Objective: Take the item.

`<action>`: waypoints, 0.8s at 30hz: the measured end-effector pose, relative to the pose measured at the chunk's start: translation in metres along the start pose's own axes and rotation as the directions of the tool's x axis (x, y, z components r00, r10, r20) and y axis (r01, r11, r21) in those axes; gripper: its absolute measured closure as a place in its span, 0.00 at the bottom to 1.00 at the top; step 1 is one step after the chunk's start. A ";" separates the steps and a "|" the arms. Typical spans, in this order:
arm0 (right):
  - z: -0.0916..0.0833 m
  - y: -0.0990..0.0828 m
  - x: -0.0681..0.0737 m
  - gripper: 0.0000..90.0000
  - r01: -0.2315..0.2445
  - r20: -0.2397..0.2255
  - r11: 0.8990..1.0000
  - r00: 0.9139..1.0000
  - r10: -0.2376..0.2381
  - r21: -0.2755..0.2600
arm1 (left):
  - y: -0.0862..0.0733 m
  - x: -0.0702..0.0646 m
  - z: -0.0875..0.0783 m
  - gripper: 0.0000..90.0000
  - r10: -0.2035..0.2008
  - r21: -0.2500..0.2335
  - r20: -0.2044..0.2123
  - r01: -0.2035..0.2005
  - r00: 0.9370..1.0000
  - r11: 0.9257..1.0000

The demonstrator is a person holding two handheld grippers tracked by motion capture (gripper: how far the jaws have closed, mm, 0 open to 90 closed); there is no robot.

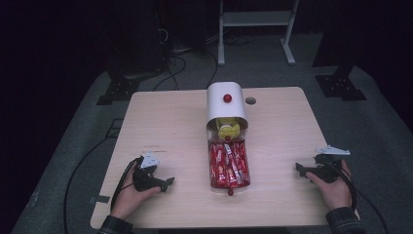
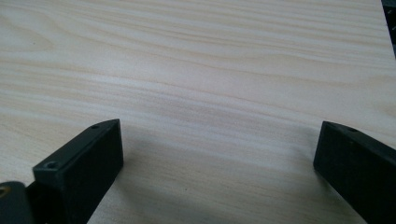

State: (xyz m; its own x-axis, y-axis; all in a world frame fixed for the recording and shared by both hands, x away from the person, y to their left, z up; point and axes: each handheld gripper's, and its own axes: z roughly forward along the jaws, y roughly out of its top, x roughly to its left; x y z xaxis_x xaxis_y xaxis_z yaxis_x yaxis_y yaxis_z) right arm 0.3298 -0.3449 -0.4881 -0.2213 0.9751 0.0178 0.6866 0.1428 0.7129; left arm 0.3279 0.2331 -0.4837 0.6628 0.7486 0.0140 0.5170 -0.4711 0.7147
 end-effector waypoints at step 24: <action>-0.009 0.002 0.000 0.27 -0.005 -0.002 1.000 1.000 0.005 0.017 | 0.000 0.000 0.000 0.00 0.000 0.000 0.001 0.000 1.000 1.000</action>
State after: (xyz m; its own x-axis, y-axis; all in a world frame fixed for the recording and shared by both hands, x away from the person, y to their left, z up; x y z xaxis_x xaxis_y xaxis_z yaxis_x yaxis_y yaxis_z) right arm 0.3250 -0.3463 -0.4803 -0.2197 0.9753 0.0228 0.6991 0.1411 0.7009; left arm 0.3278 0.2331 -0.4837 0.6633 0.7482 0.0138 0.5166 -0.4712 0.7149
